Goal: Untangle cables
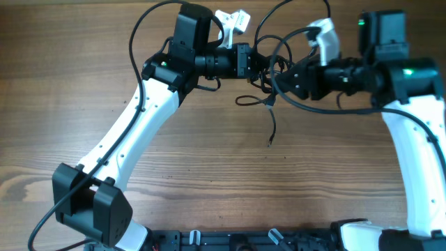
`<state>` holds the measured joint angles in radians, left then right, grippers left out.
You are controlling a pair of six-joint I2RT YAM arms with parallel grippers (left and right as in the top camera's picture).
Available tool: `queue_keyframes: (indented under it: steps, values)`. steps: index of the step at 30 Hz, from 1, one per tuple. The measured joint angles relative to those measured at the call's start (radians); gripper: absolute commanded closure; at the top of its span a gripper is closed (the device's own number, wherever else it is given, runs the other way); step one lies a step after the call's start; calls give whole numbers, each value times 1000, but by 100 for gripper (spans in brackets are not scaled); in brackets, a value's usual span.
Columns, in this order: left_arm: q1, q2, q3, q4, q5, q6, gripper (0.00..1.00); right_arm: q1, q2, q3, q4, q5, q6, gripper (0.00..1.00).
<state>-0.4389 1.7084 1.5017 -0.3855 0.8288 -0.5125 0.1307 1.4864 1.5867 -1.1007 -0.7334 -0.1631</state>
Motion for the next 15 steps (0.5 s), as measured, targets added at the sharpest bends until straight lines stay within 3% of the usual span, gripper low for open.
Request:
queue_keyframes:
  steps: [3,4,9,15]
  values:
    - [0,0,0,2,7,-20,96,27,27,0,-6,3,-24,89]
    - [0,0,0,3,7,-26,96,28,33,0,-6,10,-25,94]
    - [3,0,0,6,7,-44,93,30,41,0,-5,88,8,96]
    - [15,0,0,7,34,-55,95,-66,-81,0,6,372,362,96]
